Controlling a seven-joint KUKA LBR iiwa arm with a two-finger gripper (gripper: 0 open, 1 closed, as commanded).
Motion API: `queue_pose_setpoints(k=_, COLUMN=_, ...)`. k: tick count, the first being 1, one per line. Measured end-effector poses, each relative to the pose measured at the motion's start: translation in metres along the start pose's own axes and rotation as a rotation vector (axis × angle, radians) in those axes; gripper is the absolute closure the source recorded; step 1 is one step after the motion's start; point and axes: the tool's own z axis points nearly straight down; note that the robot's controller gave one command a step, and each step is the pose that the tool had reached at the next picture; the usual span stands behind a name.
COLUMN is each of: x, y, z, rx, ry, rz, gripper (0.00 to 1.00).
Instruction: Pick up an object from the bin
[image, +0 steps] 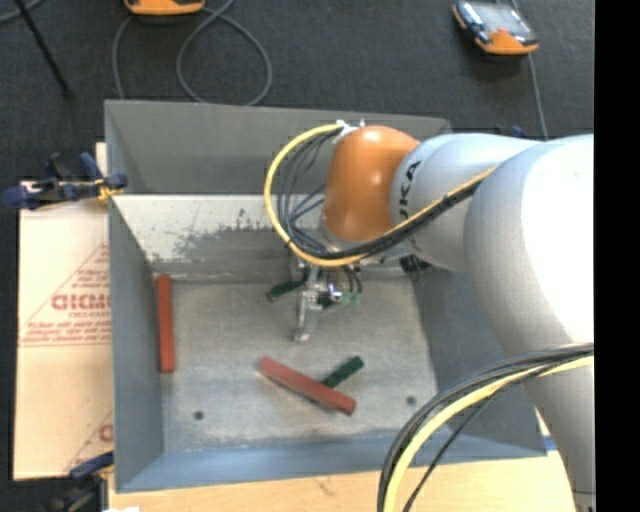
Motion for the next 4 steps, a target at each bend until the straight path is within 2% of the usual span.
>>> queue_pose_setpoints(k=1, x=-0.004, y=-0.003, z=-0.005, rx=0.000, ry=-0.014, rz=0.003, gripper=1.00)
queue_pose_setpoints(k=2, x=-0.011, y=-0.020, z=-0.137, rx=0.001, ry=-0.014, rz=-0.001, gripper=1.00)
queue_pose_setpoints(k=3, x=-0.009, y=-0.020, z=-0.131, rx=0.002, ry=-0.005, rz=-0.003, gripper=0.00)
queue_pose_setpoints(k=4, x=0.004, y=-0.009, z=0.000, rx=0.001, ry=0.003, rz=-0.176, gripper=0.00)
